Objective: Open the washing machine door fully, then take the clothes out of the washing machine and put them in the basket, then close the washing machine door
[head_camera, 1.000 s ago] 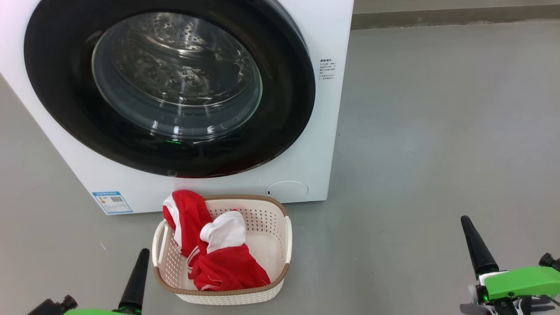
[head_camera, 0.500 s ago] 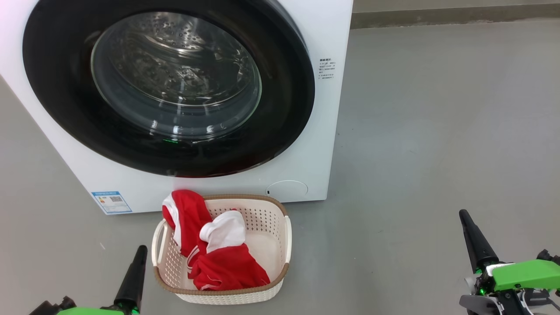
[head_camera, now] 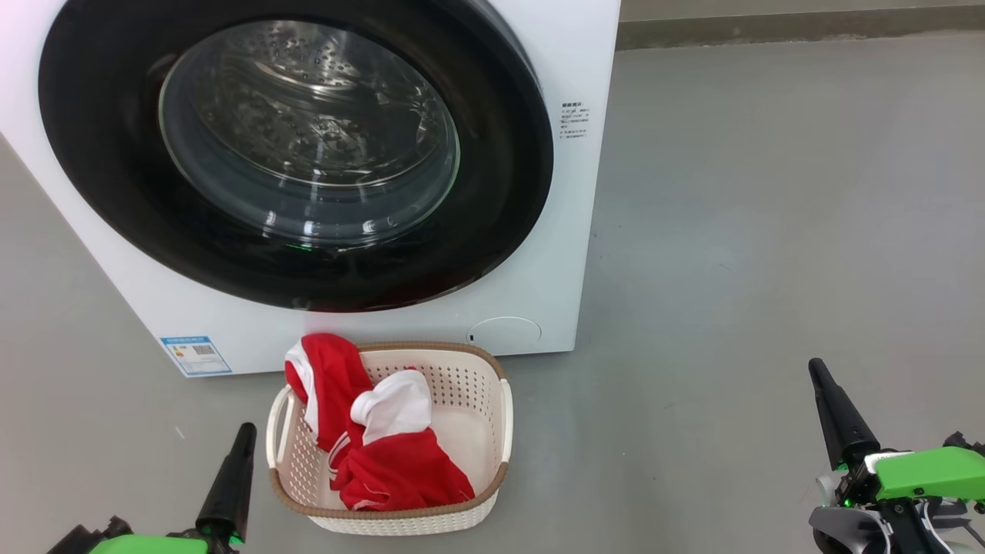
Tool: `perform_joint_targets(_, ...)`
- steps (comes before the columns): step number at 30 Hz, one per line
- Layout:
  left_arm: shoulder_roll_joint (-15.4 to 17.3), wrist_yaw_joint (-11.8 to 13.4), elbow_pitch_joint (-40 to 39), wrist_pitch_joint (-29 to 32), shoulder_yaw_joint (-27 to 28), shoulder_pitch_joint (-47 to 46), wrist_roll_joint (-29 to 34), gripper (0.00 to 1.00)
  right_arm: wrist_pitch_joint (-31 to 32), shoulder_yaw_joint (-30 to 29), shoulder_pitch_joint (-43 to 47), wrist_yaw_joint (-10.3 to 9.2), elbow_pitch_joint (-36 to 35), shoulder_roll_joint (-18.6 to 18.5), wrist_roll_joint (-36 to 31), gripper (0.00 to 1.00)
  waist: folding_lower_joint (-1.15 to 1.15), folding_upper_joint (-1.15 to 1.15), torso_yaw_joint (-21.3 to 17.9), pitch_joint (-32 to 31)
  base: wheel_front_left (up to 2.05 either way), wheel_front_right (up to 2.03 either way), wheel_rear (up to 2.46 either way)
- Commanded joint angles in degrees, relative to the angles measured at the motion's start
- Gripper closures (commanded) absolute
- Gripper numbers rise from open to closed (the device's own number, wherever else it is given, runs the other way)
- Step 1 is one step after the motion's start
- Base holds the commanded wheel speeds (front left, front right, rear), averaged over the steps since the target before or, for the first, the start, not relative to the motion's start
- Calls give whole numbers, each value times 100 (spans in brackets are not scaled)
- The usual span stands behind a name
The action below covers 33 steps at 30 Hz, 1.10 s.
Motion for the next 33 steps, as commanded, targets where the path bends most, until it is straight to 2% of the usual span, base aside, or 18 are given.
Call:
perform_joint_targets(1,81,-43,-113,43,207,-230,-65,100,22,107,-254,2,-140,-77,28,100,0,0,0,0,0,0,0)
perform_joint_targets(33,63,-43,-113,64,232,-232,-44,100,64,54,-259,2,-137,-40,-16,100,0,0,0,0,0,0,0)
